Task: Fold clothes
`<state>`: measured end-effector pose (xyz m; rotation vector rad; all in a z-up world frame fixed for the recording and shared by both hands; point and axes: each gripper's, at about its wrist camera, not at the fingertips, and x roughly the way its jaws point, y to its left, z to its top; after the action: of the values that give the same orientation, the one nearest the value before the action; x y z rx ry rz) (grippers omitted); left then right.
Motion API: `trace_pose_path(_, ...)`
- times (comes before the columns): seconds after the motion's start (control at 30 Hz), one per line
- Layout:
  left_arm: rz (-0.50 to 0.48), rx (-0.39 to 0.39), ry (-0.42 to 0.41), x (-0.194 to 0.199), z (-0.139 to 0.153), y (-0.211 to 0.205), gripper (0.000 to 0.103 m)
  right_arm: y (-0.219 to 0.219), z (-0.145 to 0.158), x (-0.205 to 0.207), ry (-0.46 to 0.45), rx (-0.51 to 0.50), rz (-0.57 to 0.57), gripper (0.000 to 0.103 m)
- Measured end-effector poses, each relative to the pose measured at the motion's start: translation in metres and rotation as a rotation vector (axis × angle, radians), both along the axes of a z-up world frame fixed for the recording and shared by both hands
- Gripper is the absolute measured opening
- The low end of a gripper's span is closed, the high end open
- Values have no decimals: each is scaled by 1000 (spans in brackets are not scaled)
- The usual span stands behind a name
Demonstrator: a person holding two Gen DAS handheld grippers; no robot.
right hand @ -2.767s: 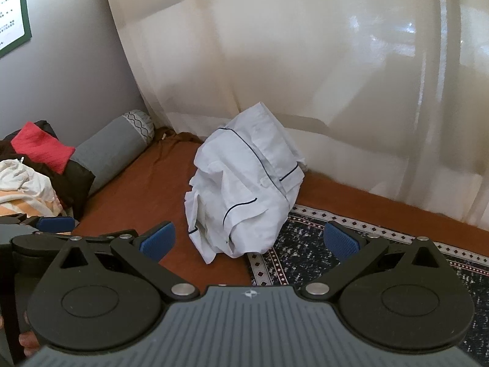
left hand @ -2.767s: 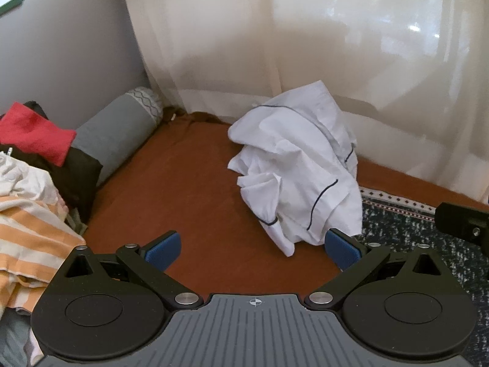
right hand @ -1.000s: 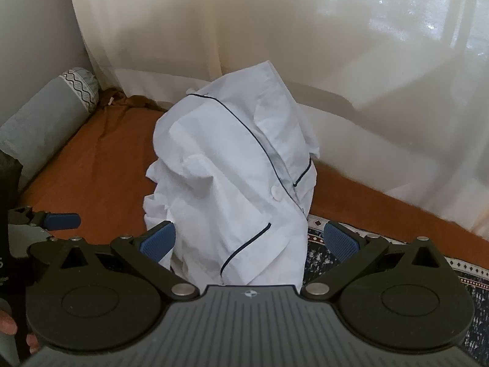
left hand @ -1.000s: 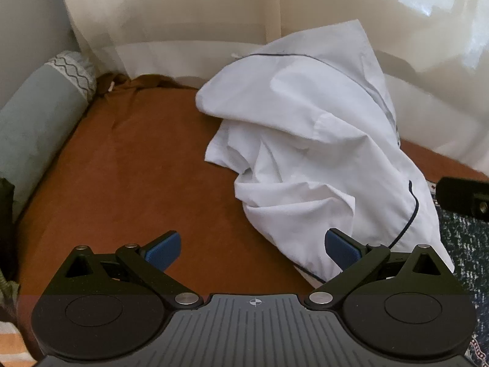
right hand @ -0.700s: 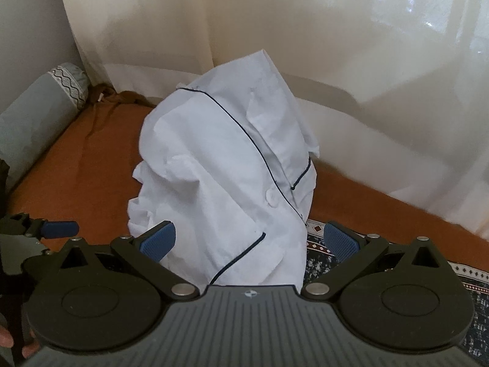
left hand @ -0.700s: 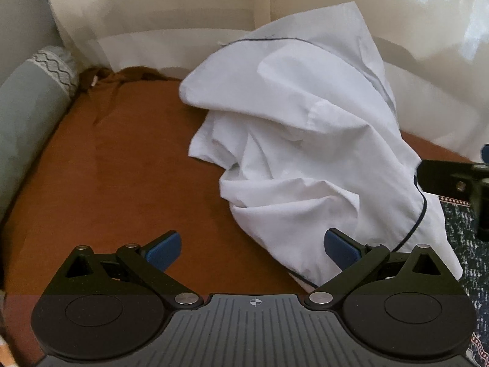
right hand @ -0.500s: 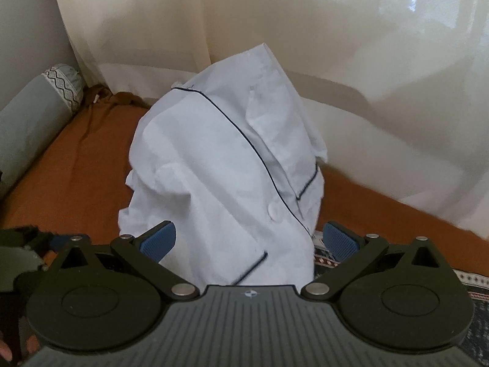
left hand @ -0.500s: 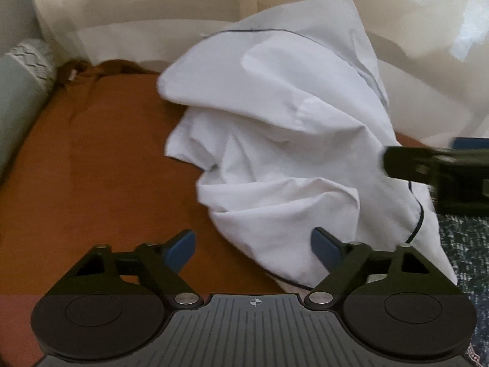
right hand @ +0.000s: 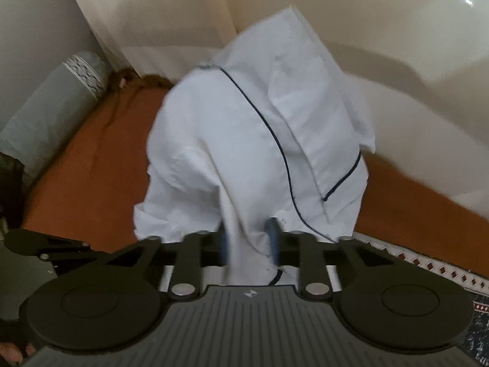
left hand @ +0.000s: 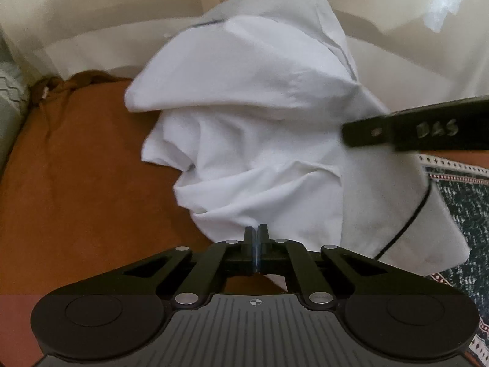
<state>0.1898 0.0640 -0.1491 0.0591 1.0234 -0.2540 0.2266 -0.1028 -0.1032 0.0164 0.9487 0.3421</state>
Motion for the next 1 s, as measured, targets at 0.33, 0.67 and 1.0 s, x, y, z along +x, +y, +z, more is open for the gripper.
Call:
trace_pose_path(0.33, 48, -1, -2, -10, 2, -2, 93, -14, 53, -28, -115, 51, -17, 6)
trace_pose_path(0.67, 87, -48, -9, -16, 21, 19, 0, -25, 102, -43, -194, 53, -40, 4)
trace_pose_path(1.0, 110, -117, -233, -41, 126, 47, 0, -66, 226, -75, -422, 34, -60, 3)
